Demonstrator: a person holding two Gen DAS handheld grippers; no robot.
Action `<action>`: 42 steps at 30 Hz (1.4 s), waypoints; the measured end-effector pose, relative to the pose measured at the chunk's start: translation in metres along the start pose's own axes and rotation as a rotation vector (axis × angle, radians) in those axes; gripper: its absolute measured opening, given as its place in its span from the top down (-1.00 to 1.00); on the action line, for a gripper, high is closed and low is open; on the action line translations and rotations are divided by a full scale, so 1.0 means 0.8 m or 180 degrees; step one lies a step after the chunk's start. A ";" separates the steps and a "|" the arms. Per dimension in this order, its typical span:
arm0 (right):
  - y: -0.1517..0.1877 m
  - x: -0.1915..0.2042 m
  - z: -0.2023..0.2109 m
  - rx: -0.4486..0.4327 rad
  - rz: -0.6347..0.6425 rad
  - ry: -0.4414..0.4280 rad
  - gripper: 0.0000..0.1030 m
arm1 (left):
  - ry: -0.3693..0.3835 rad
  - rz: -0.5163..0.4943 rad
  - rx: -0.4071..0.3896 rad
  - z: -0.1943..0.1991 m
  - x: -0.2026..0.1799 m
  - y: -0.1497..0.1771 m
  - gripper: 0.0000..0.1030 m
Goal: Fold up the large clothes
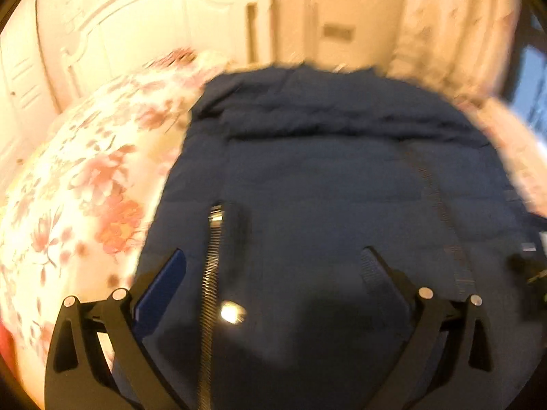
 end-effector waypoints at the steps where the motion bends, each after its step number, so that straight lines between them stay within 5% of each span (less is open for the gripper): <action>1: 0.004 0.019 0.009 -0.0056 0.0147 -0.0100 -0.91 | 0.0139 -0.0055 -0.0074 0.015 -0.013 0.004 -0.95; 3: 0.021 0.046 0.007 0.0051 0.0419 -0.0168 -0.91 | 0.0242 -0.0317 -0.0044 0.017 -0.049 0.019 -0.96; 5: 0.042 0.056 -0.012 0.0176 0.0503 -0.0152 -0.91 | 0.0055 -0.0614 0.0261 -0.013 -0.068 0.047 -0.96; 11: 0.050 0.036 -0.004 0.0260 0.0305 -0.0272 -0.90 | 0.0215 -0.0456 0.0311 -0.019 -0.054 0.058 -0.96; 22: 0.084 0.002 0.032 0.0202 0.0030 -0.0074 -0.89 | -0.0141 -0.0052 0.0194 0.048 0.018 0.089 -0.95; 27: 0.093 0.046 0.072 -0.0212 0.0247 -0.0365 -0.89 | 0.0223 -0.0378 -0.0081 0.085 -0.040 0.094 -0.95; 30: 0.111 0.074 0.049 -0.0044 0.0553 -0.0275 -0.89 | 0.0122 -0.0689 0.0211 0.049 -0.070 0.115 -0.96; 33: 0.115 0.063 0.041 -0.0040 0.0363 -0.0481 -0.91 | 0.0236 -0.0550 0.0159 0.040 -0.061 0.121 -0.96; 38: 0.117 0.043 0.069 -0.0034 0.0342 -0.0295 -0.87 | 0.0262 -0.0460 0.0136 0.063 -0.040 0.116 -0.96; 42: 0.137 -0.020 0.088 -0.0144 0.0066 0.0089 -0.88 | -0.0006 -0.0239 -0.0018 0.088 0.006 0.128 -0.96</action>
Point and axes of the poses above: each gripper's, at about its wrist camera, not at the fingertips, and z roughly against the way its jaws point, x to its left, y to its underside, the point moved 5 cm from there along -z, roughly the way its jaws point, and after that the axes turned 7 degrees about y, right-handed, at the moved point
